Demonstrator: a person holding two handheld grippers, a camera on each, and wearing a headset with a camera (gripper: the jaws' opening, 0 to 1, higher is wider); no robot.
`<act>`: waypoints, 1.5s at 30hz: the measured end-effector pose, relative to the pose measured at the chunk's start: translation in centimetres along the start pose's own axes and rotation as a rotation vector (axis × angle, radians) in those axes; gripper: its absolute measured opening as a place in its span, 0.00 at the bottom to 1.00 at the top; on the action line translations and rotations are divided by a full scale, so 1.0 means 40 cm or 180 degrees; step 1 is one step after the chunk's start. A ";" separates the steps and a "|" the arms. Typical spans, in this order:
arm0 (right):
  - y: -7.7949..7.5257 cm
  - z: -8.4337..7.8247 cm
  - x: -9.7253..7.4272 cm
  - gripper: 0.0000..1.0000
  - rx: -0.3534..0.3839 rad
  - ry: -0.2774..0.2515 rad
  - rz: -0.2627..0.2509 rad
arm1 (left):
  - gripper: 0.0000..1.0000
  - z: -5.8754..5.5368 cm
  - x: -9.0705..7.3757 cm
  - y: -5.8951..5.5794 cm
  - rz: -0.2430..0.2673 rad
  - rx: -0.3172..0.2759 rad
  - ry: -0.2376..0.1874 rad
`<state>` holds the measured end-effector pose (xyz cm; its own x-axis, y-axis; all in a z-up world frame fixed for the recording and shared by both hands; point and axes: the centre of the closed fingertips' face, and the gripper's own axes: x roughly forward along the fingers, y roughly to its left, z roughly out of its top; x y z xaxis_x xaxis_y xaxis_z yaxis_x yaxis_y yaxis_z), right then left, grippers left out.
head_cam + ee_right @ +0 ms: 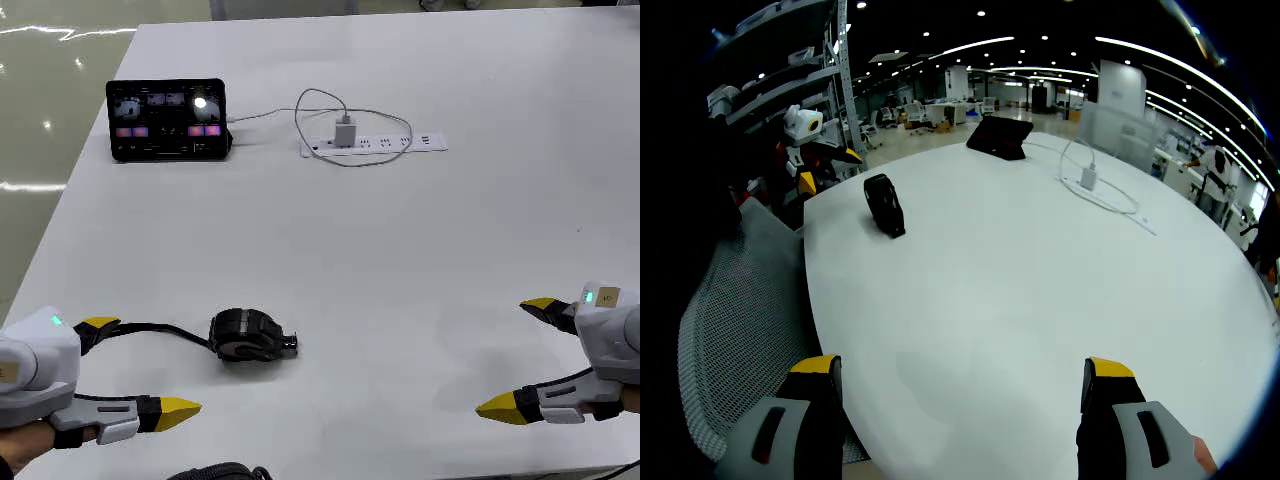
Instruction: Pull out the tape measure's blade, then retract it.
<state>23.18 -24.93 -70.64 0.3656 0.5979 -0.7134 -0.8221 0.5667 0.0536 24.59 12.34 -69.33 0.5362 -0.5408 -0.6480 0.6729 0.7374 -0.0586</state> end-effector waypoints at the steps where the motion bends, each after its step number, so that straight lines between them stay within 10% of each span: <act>1: 0.000 0.000 0.000 0.99 0.0002 0.0001 -0.0001 | 0.99 0.000 0.000 0.000 0.0003 0.0000 0.0001; 45: 0.004 0.043 0.065 0.99 -0.0199 0.0068 0.0136 | 0.99 0.023 0.050 -0.005 -0.0370 0.0430 0.0267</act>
<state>24.74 -22.32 -71.30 0.3208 0.6080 -0.7262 -0.8627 0.5041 0.0410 26.01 10.75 -69.92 0.4103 -0.5796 -0.7041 0.7932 0.6078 -0.0381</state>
